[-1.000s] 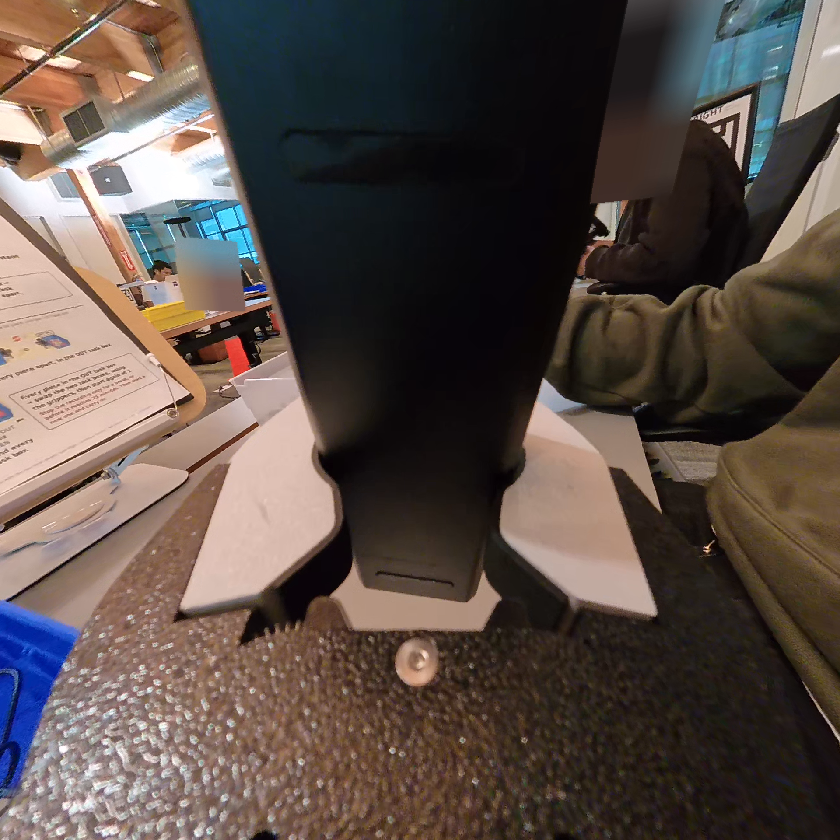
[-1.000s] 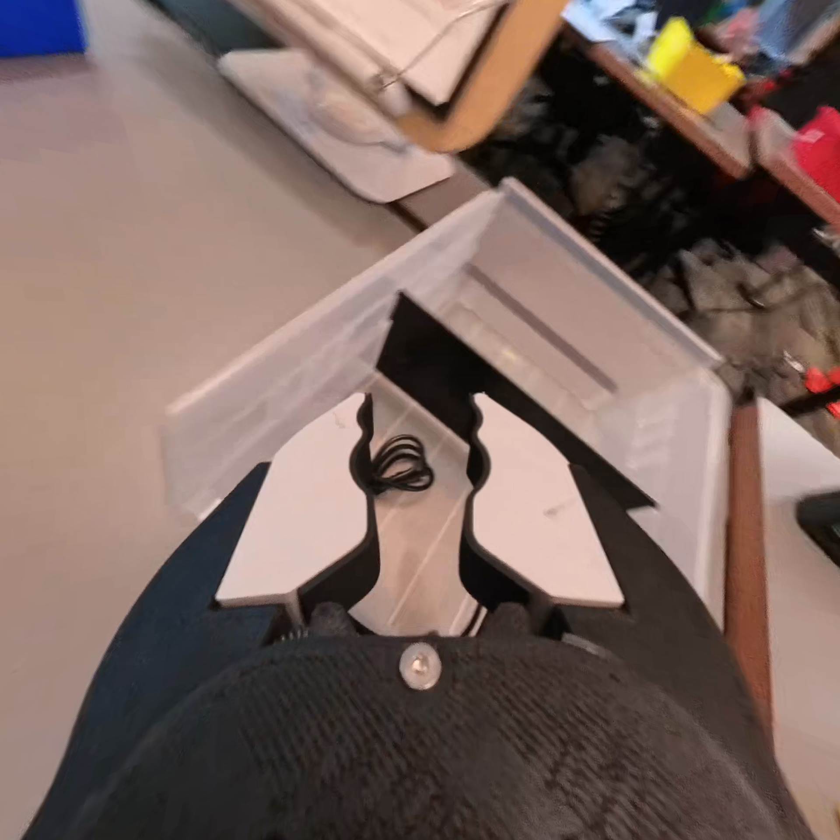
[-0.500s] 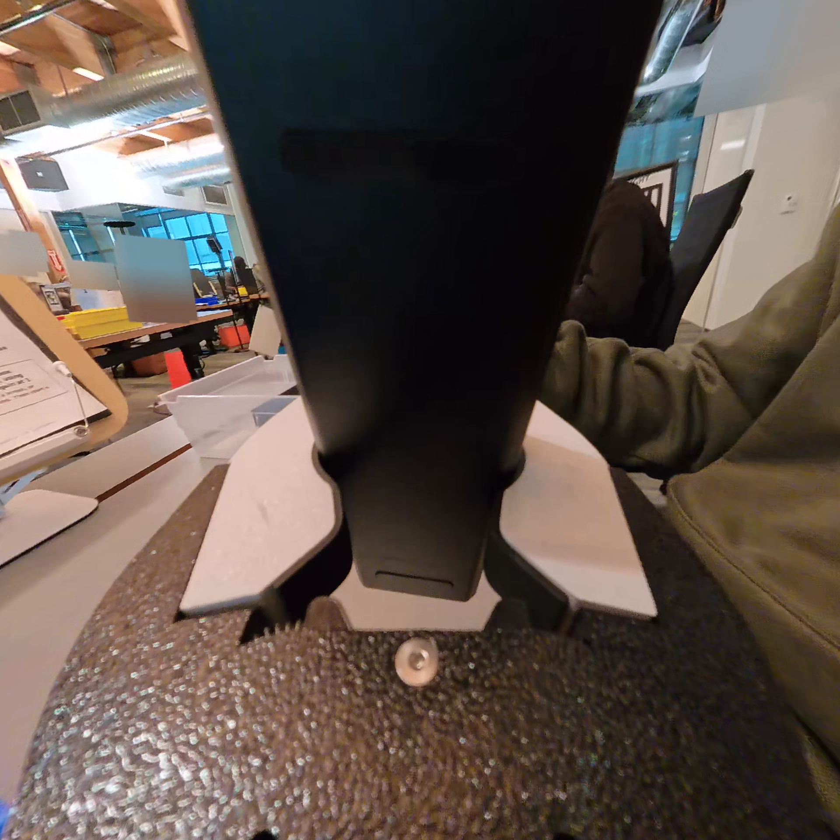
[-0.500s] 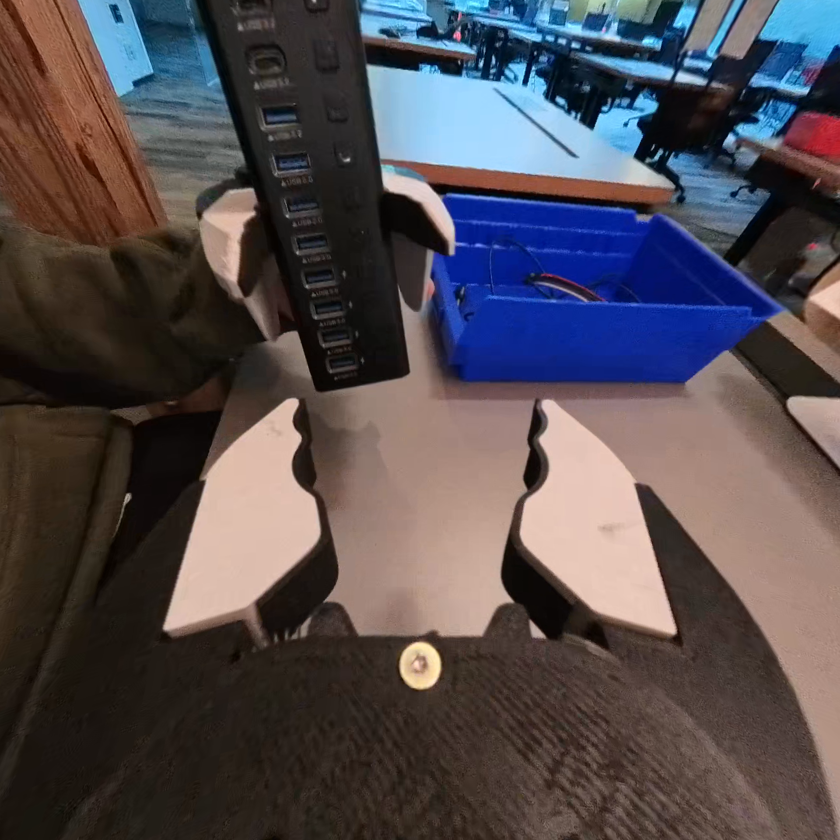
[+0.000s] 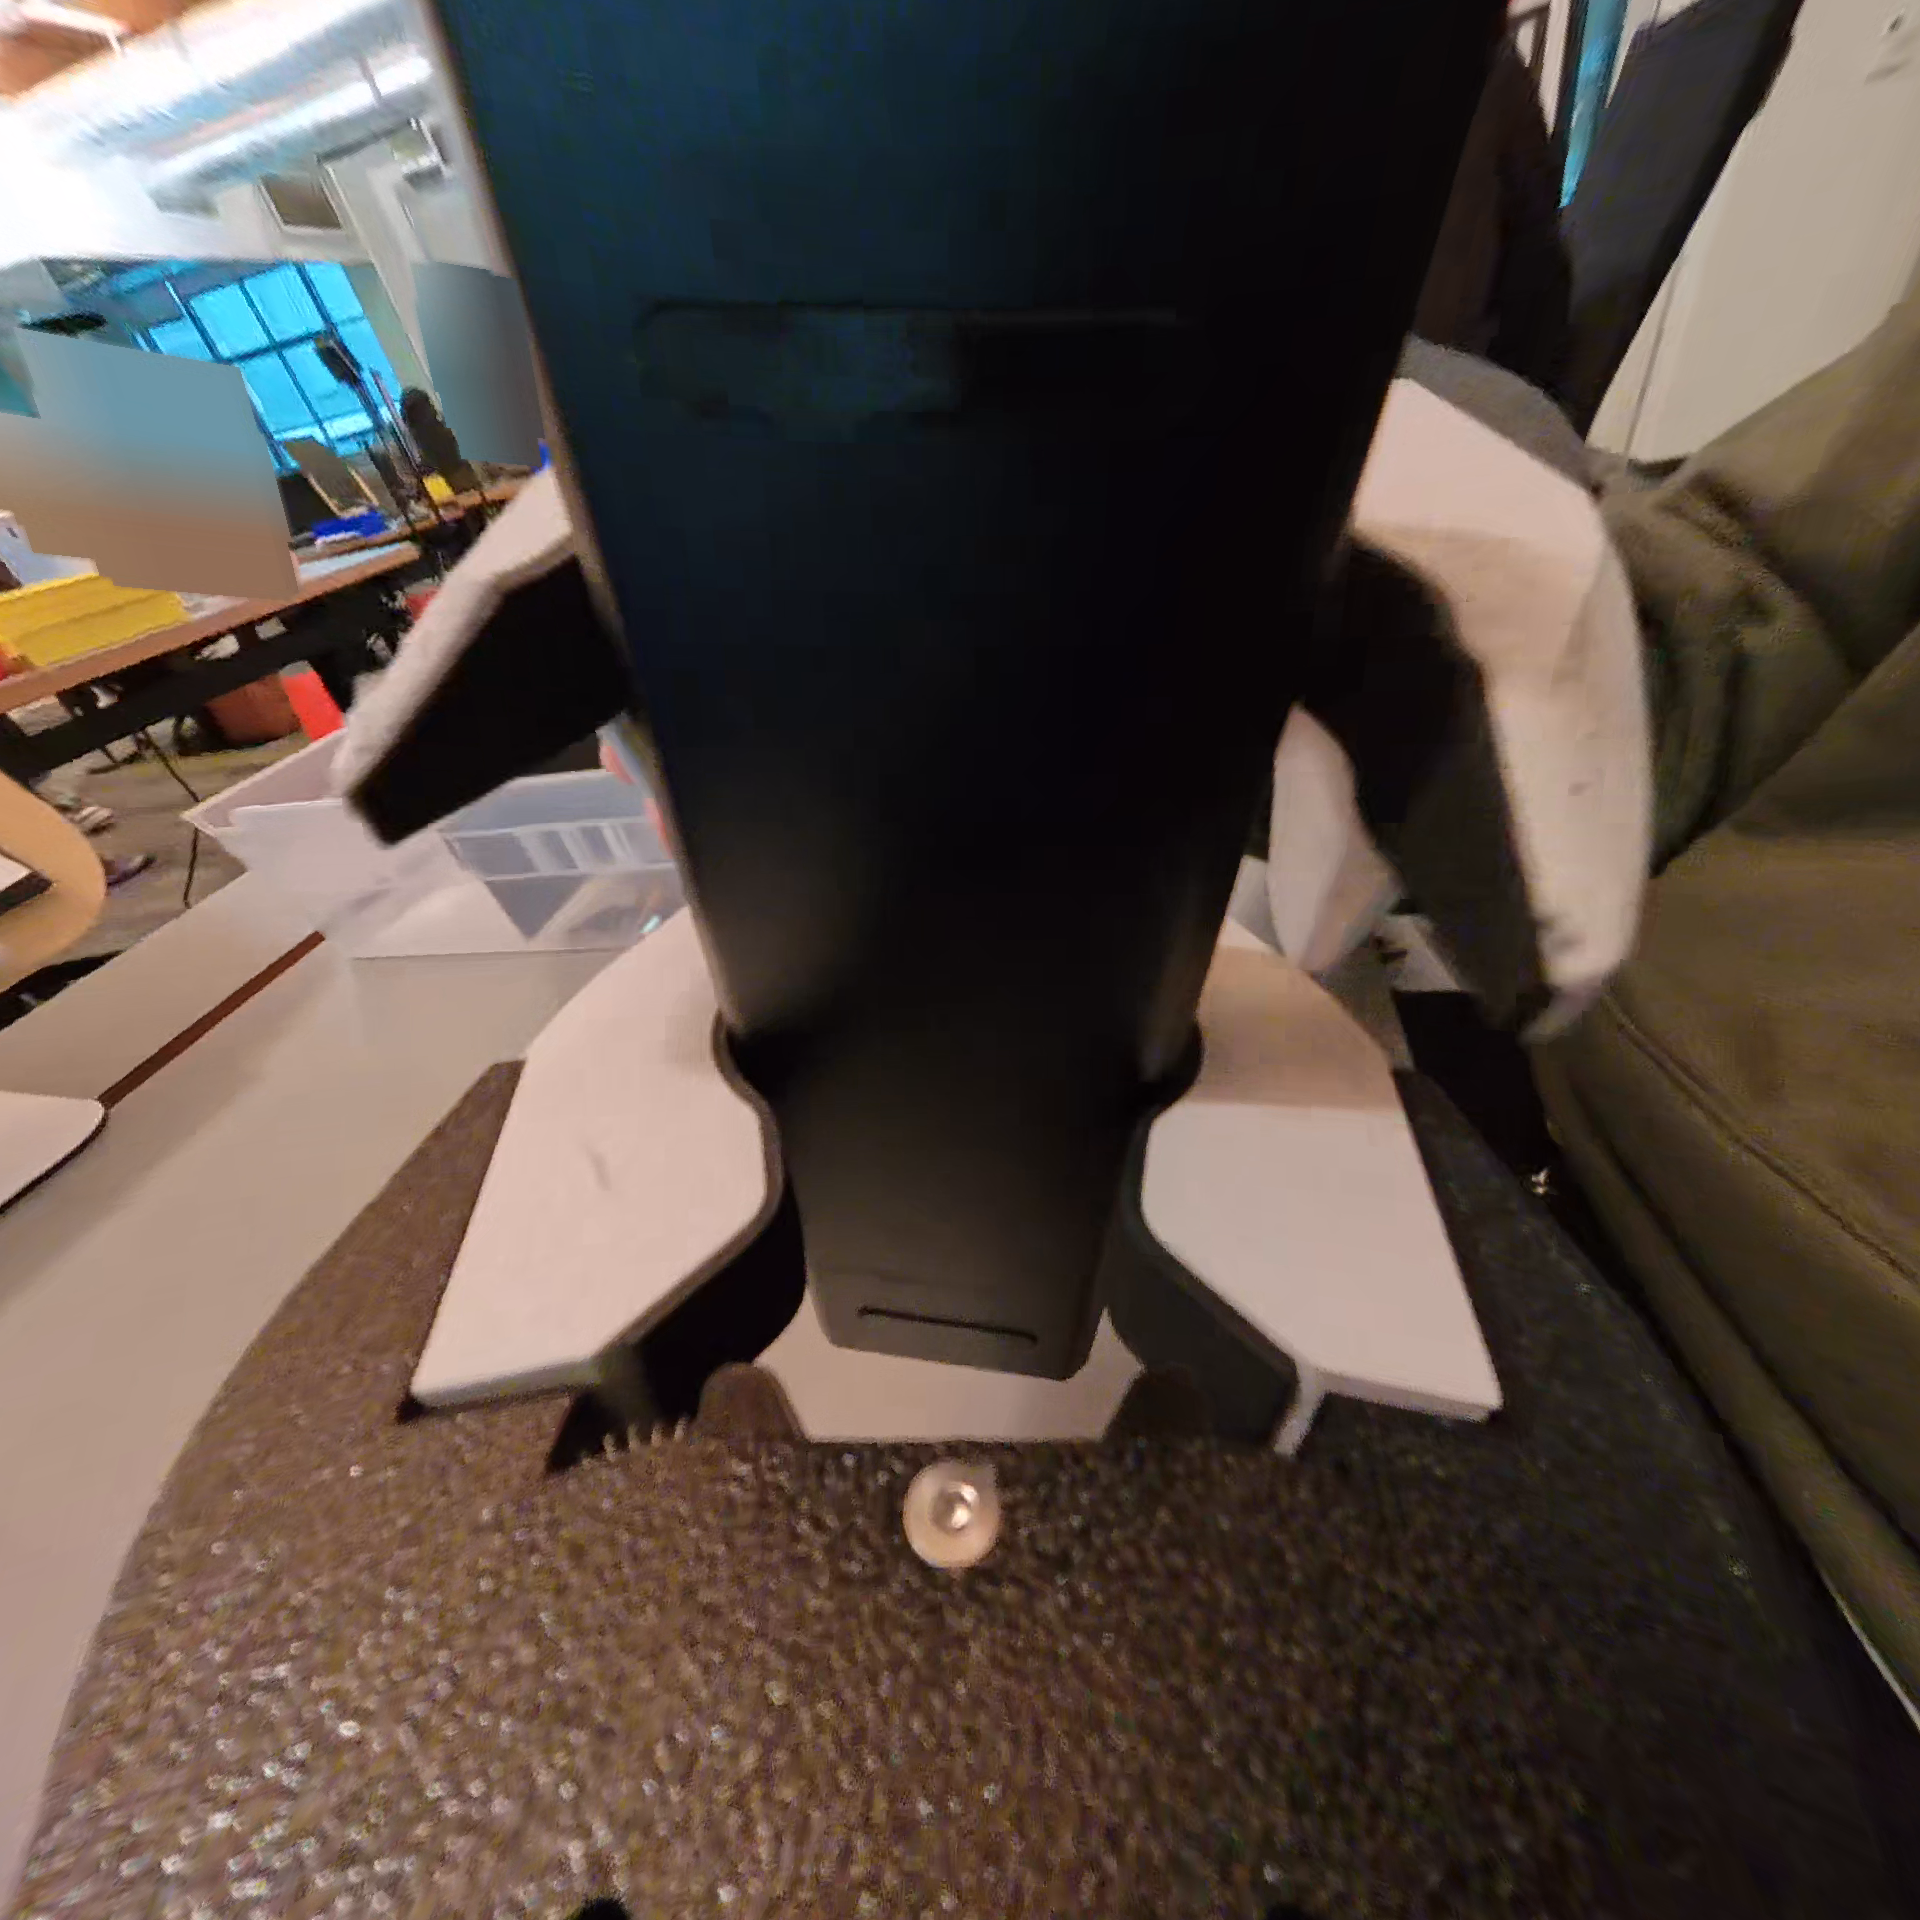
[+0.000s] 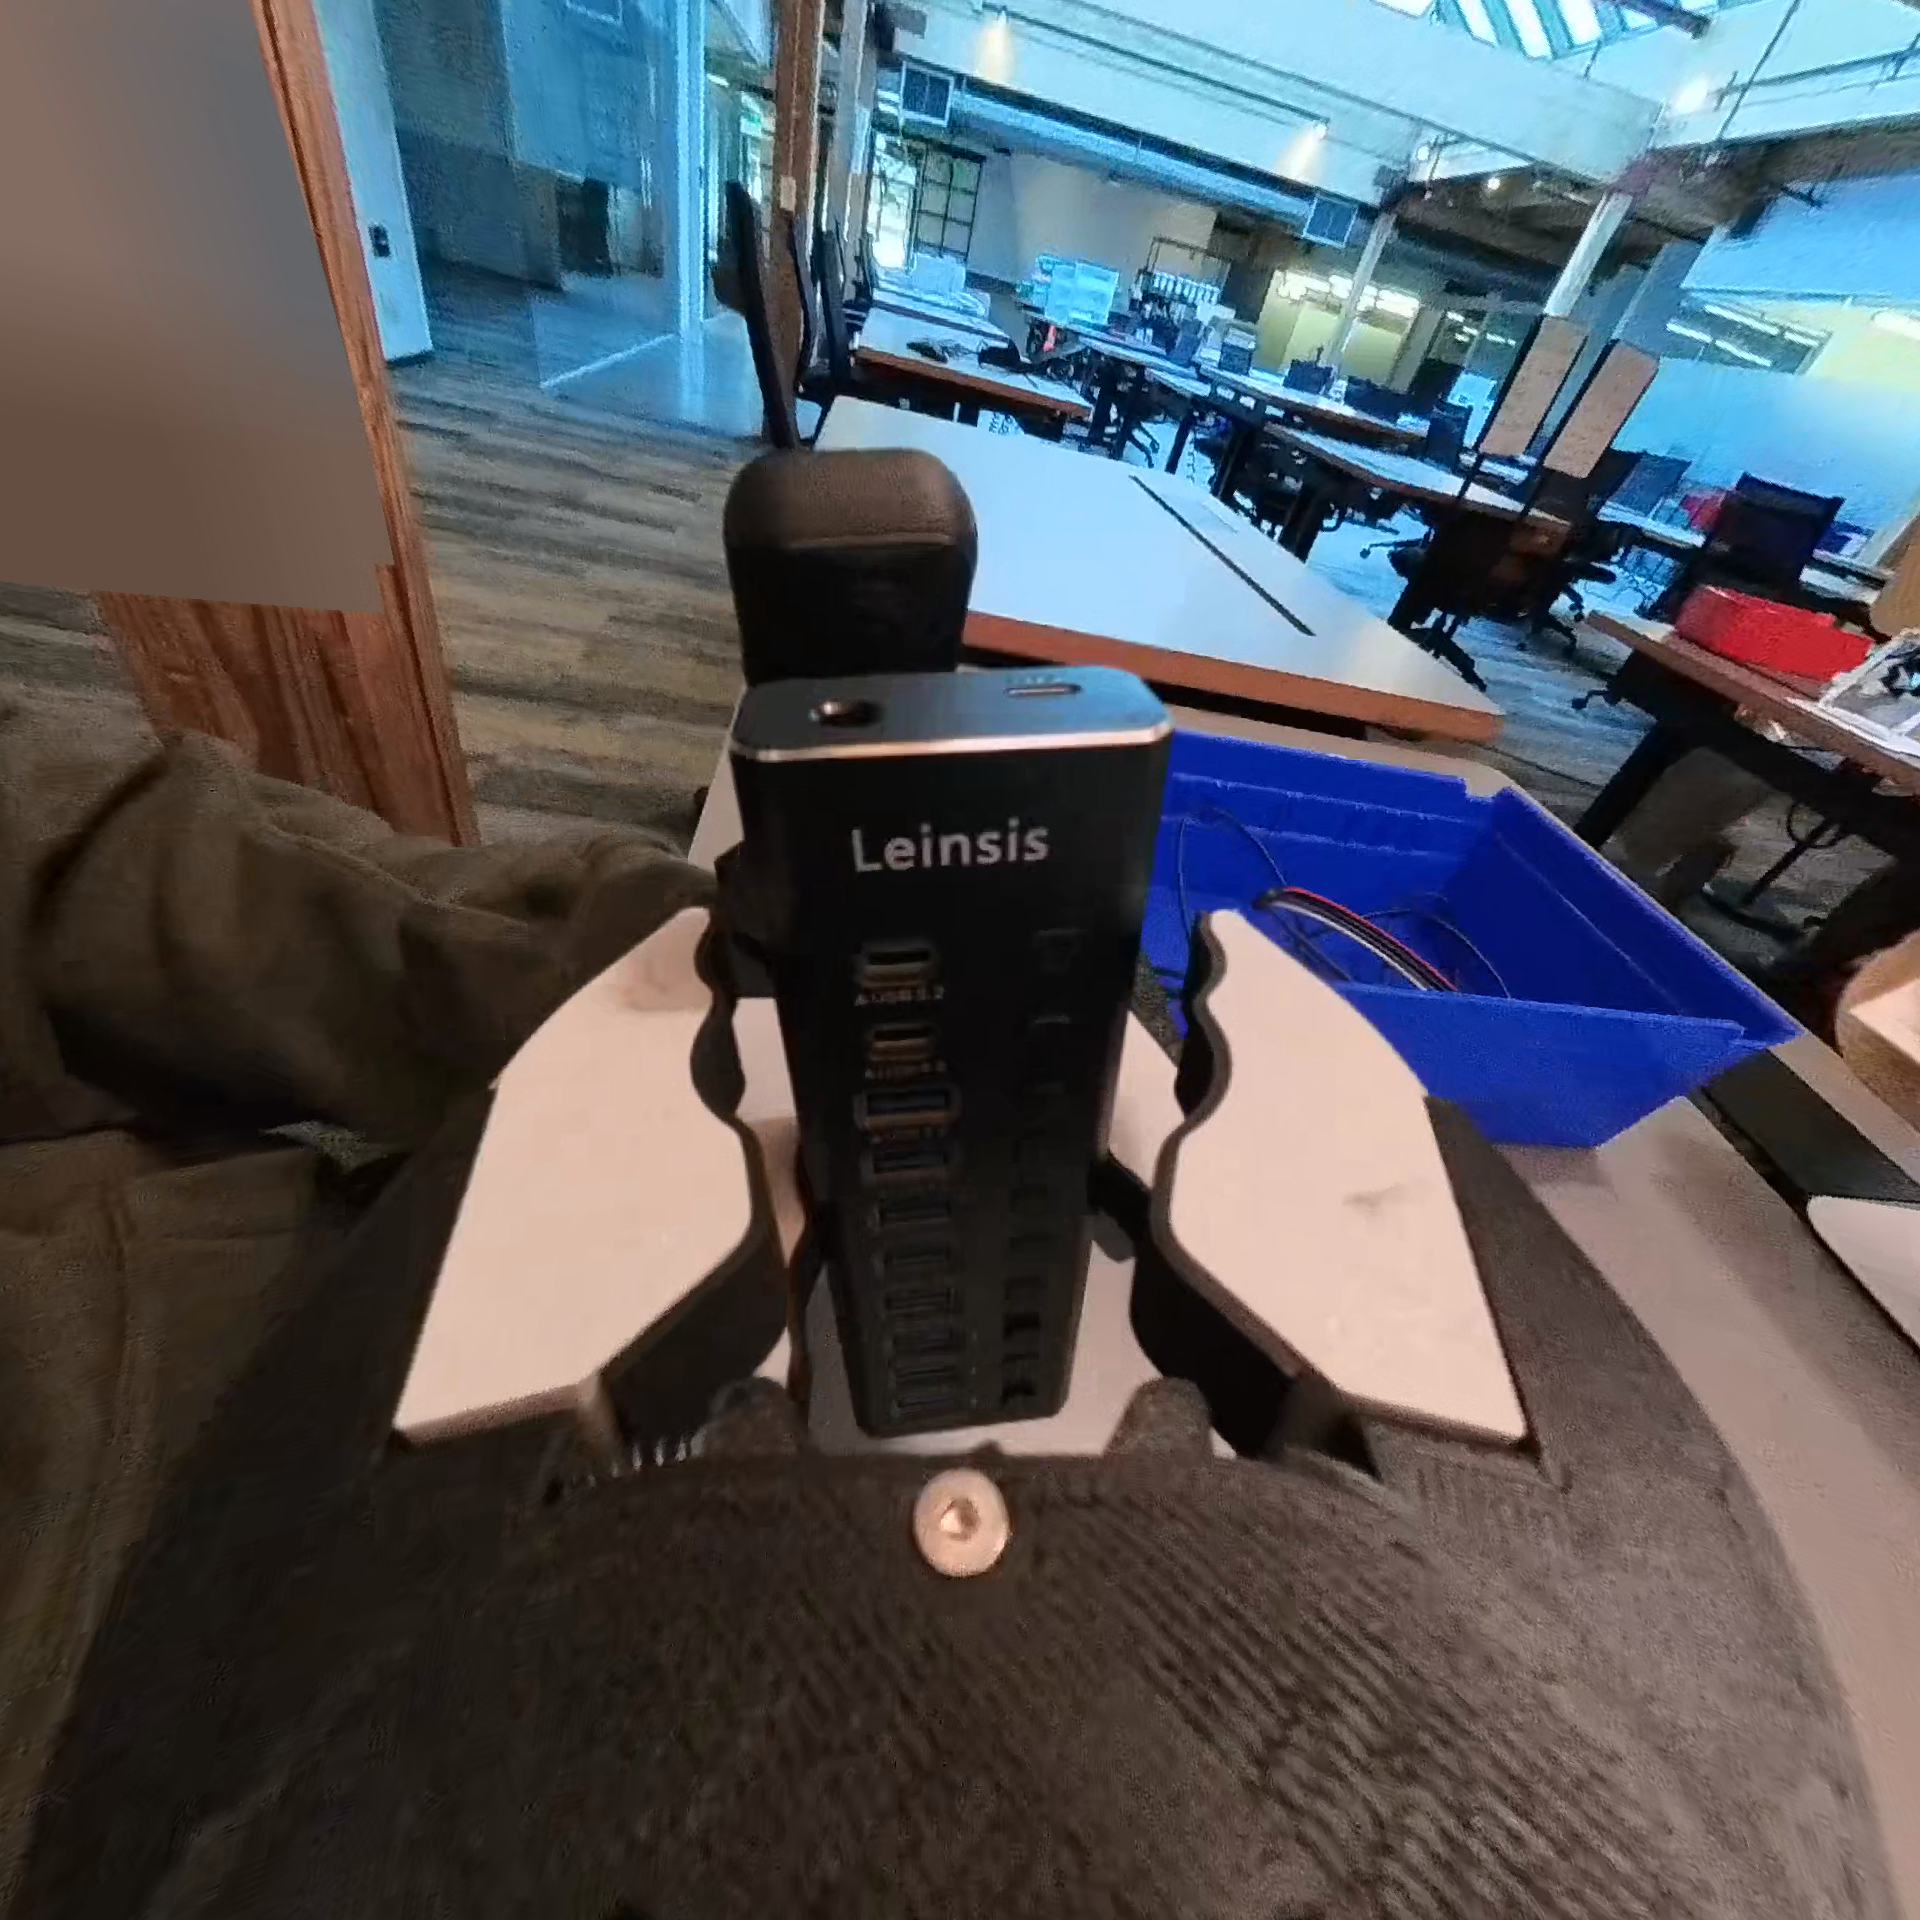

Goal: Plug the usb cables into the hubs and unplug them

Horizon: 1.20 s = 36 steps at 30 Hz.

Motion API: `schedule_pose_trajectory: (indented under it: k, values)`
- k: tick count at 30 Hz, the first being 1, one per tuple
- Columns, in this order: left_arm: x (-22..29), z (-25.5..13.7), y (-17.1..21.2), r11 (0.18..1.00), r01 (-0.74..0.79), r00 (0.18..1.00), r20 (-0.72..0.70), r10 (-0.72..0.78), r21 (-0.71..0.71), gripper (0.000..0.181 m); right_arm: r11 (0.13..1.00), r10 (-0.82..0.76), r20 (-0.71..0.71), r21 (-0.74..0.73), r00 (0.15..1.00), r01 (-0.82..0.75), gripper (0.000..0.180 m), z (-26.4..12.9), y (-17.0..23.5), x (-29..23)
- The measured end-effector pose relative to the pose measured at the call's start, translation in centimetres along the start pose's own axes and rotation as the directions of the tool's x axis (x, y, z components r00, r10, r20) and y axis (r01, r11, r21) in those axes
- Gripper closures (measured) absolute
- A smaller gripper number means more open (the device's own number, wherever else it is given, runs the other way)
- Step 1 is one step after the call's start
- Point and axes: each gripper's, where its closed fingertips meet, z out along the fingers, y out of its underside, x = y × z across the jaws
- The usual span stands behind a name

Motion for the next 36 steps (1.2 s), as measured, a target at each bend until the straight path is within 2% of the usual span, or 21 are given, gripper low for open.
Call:
schedule_pose_trajectory:
  k: [4,8,16,18,20,23,26,29,33,36]
  values:
    - [0.0,0.5,0.8,1.0,0.002,1.0,0.004,-0.002,-0.025,0.109,0.998,-0.009,-0.008,-0.055,1.0,0.008,0.093,0.1,0.9,-0.2]
    - [0.0,0.5,1.1,1.0,-0.006,1.0,0.001,0.006,-0.028,0.109,0.996,0.009,0.014,-0.087,1.0,-0.008,0.116,0.0,1.2,-0.3]
    - [0.2,0.6,1.0,1.0,0.009,1.0,-0.011,-0.009,-0.021,0.105,0.984,-0.015,0.022,-0.176,1.0,0.019,0.117,-0.7,1.6,-0.2]
    - [-0.5,0.5,1.1,0.999,0.022,0.999,0.044,-0.021,-0.023,0.107,0.979,-0.04,-0.002,-0.201,0.999,0.038,0.117,-1.2,1.4,0.5]
    - [-1.9,0.0,1.6,0.999,-0.005,0.991,0.132,0.01,-0.042,0.099,0.974,-0.089,-0.061,-0.214,0.994,0.074,0.118,-2.4,0.5,2.5]
    - [-4.0,-1.6,2.0,0.998,0.002,0.968,0.252,0.012,-0.056,0.094,0.949,-0.162,-0.169,-0.297,0.972,0.106,0.117,-6.1,-1.1,7.9]
    - [-5.0,-3.2,1.8,0.999,0.047,0.955,0.294,-0.04,-0.017,0.098,0.849,-0.311,-0.296,-0.513,0.903,0.124,0.117,-11.9,-1.4,16.2]
    - [-5.5,-4.3,1.8,0.998,0.062,0.951,0.303,-0.059,0.001,0.103,0.652,-0.45,-0.328,-0.756,0.83,0.055,0.117,-18.5,1.1,24.9]
    - [-6.2,-4.9,2.0,0.993,0.113,0.946,0.303,-0.118,0.032,0.105,0.358,-0.449,-0.222,-0.932,0.865,-0.053,0.117,-24.7,8.8,32.4]
    - [-6.3,-5.0,2.1,0.989,0.141,0.945,0.291,-0.15,0.051,0.107,0.205,-0.379,-0.168,-0.974,0.91,-0.095,0.117,-26.9,14.1,35.1]
